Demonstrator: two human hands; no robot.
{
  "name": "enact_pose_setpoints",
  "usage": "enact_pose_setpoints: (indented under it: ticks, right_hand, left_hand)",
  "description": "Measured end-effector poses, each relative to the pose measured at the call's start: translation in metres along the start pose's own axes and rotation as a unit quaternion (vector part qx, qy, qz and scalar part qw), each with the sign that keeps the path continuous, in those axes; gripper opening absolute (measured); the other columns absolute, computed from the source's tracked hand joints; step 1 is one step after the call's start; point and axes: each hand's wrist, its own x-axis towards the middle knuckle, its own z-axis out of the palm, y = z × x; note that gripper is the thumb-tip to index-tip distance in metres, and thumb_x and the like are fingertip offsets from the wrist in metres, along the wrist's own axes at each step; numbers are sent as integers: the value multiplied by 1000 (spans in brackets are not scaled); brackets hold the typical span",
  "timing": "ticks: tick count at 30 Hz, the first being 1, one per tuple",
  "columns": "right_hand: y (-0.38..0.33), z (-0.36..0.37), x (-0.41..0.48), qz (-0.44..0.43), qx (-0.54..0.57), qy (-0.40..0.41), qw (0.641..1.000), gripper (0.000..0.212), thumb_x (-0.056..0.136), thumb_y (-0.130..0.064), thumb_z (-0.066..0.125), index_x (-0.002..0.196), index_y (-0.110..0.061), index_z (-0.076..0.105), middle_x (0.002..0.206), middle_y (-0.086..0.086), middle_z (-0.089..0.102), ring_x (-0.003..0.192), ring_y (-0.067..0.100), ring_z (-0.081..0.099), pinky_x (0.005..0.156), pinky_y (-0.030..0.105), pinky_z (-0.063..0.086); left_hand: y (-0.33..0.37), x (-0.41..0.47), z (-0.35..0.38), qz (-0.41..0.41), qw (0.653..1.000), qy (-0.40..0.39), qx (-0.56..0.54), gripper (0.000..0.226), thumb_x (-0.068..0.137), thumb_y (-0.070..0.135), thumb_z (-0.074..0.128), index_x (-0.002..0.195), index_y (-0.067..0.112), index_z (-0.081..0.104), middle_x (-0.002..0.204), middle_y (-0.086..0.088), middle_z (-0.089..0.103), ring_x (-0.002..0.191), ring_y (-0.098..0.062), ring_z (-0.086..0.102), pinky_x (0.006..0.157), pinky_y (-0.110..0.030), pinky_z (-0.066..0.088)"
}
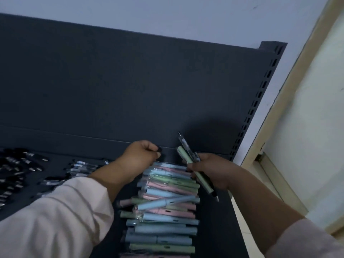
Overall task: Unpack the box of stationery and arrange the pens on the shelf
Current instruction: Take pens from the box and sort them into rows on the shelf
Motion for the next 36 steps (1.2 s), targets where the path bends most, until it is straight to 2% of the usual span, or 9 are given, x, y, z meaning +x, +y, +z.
enact_pose_setpoints:
  ticks: [5,9,14,17,20,22,29,33,36]
  right_hand:
    - [-13,10,-6,-38,-14,-97,994,10,93,-7,56,102,-9,61,76,0,67,61,10,58,62,25,46]
    - [-17,12,-7,-50,-23,-118,991,17,95,-9,54,110,-10,62,86,1,69,67,12,62,65,27,49]
    - [-11,1,-5,-91,-114,15,989,13,95,-14,55,99,-21,66,89,0,67,78,11,60,67,19,47]
    - [-5,-3,-2,-112,-127,66,983,15,95,-8,54,88,-19,62,82,3,65,76,14,58,75,30,50]
    - [-7,-3,-4,-122,-179,66,974,13,94,-9,54,87,-17,61,77,3,62,66,12,55,64,22,49]
    - [-10,0,-4,-122,-196,53,972,11,94,-11,56,89,-18,62,75,2,61,64,10,55,58,18,47]
    - [-30,26,-2,-131,-219,2,967,14,93,-13,58,103,-10,66,70,-2,57,60,6,50,57,16,43]
    - [-38,41,2,-132,-258,10,957,18,88,-11,62,106,-13,64,90,2,61,81,13,56,73,24,44]
    - [-41,50,2,-121,-296,18,947,27,88,-3,48,112,-9,60,107,14,61,88,17,53,74,25,42]
  left_hand:
    - [20,-13,9,-27,994,-83,-66,14,88,12,64,101,15,62,84,-5,66,58,-11,58,58,-22,49]
    - [16,-13,4,-57,987,-87,-120,9,88,3,62,86,12,60,65,-3,62,51,-8,59,52,-20,51]
    - [6,-8,-4,-92,988,-43,-118,11,89,4,60,83,13,58,68,-4,62,54,-11,55,44,-18,44]
    - [0,-6,-2,-90,993,2,-71,8,88,5,63,94,9,58,76,-7,61,58,-14,52,46,-17,40]
    - [-2,-4,0,-35,994,42,95,29,83,16,70,108,11,56,104,0,59,85,-14,54,68,-18,42]
    - [4,-8,1,-17,995,33,88,34,84,20,70,113,14,55,110,2,59,90,-11,56,73,-19,41]
    - [25,-26,-5,1,993,-3,-116,3,90,12,60,89,13,61,74,-4,60,58,-13,53,56,-25,44]
    - [17,-26,-25,-26,989,48,-139,20,95,4,48,78,10,59,67,-7,59,56,-15,52,56,-25,44]
    - [5,-27,-43,-43,987,78,-132,21,95,5,47,78,12,57,68,-6,60,58,-15,53,54,-25,43]
